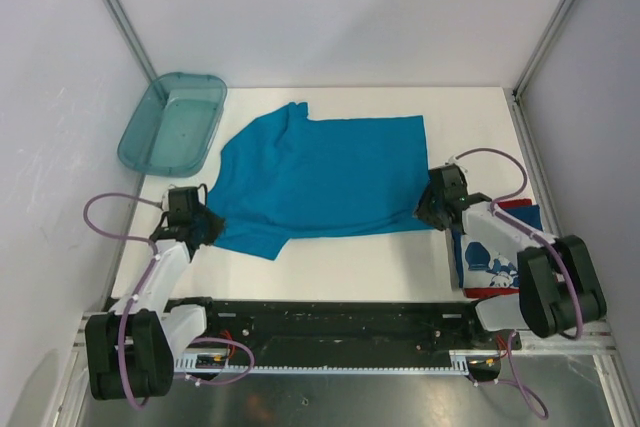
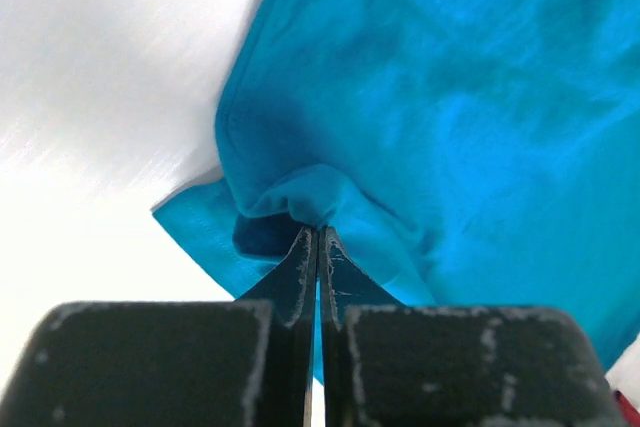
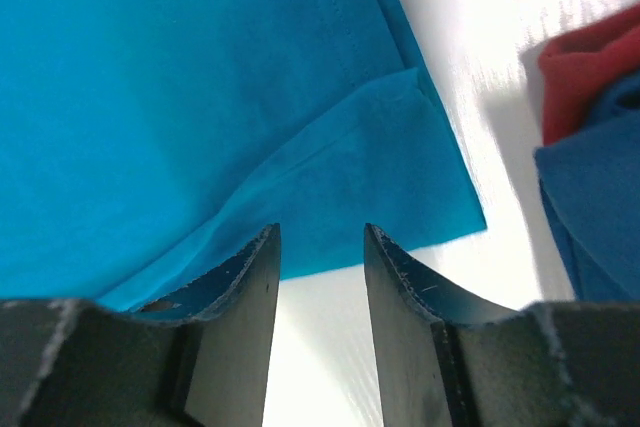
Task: Fold and stack the t-shirts
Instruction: Flatten out the tshirt
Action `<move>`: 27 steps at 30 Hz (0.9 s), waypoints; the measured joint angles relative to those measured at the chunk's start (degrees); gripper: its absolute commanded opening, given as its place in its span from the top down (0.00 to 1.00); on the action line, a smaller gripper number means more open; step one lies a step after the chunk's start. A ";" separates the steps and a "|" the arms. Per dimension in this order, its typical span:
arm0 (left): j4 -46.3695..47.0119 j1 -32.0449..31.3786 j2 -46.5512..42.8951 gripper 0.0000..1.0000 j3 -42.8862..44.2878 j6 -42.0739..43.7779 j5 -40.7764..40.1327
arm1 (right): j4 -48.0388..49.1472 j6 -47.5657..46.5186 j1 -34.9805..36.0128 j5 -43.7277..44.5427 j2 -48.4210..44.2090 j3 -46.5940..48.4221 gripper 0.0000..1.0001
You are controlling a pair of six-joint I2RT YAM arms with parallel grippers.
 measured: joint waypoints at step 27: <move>-3.04 0.00 5.44 0.49 7.28 11.41 6.84 | -4.42 3.17 -5.25 0.55 -8.59 -6.71 0.58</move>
